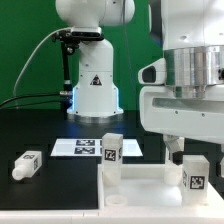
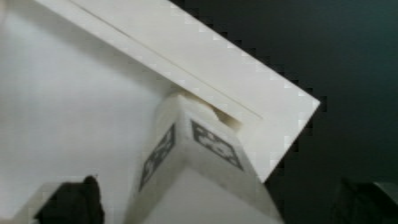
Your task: Assemble square table
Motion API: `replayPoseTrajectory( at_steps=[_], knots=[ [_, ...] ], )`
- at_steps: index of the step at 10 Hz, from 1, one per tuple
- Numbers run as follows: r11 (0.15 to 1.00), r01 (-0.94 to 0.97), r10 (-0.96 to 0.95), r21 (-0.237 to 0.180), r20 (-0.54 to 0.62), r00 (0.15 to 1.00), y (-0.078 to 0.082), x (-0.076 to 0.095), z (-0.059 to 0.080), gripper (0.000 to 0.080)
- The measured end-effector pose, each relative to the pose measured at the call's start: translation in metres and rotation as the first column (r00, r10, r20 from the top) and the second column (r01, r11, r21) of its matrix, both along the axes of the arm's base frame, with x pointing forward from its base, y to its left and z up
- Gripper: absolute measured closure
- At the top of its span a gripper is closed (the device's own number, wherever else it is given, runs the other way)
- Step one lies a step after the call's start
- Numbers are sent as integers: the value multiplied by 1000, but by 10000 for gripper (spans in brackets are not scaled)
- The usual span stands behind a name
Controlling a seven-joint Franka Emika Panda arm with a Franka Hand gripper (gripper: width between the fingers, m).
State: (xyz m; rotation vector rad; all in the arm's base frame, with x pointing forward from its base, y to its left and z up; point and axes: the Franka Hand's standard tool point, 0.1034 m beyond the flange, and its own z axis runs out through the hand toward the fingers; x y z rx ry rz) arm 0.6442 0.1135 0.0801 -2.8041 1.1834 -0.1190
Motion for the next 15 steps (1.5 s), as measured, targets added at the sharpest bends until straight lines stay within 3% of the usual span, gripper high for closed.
replayPoseTrajectory(
  at_steps=[2,3,4,5,6,7,10,12,13,15],
  knots=[
    [907,-406,413,-116,43,910,4,5,0,150],
    [863,-488,498,-132,48,866,5,3,-3,150],
    [891,-437,445,-121,49,894,5,3,-3,171],
    [899,-422,429,-119,50,902,5,3,-3,351],
    [898,-423,430,-119,50,901,5,3,-3,351],
    [916,-385,392,-116,49,919,1,3,-4,510],
    [993,-96,98,-69,39,994,-5,1,-5,511],
    [979,203,-203,-30,15,979,-7,-1,-5,511],
    [933,360,-360,-8,-10,933,-6,-2,-6,511],
    [762,645,-641,56,-78,764,-8,-3,-5,511]
  ],
)
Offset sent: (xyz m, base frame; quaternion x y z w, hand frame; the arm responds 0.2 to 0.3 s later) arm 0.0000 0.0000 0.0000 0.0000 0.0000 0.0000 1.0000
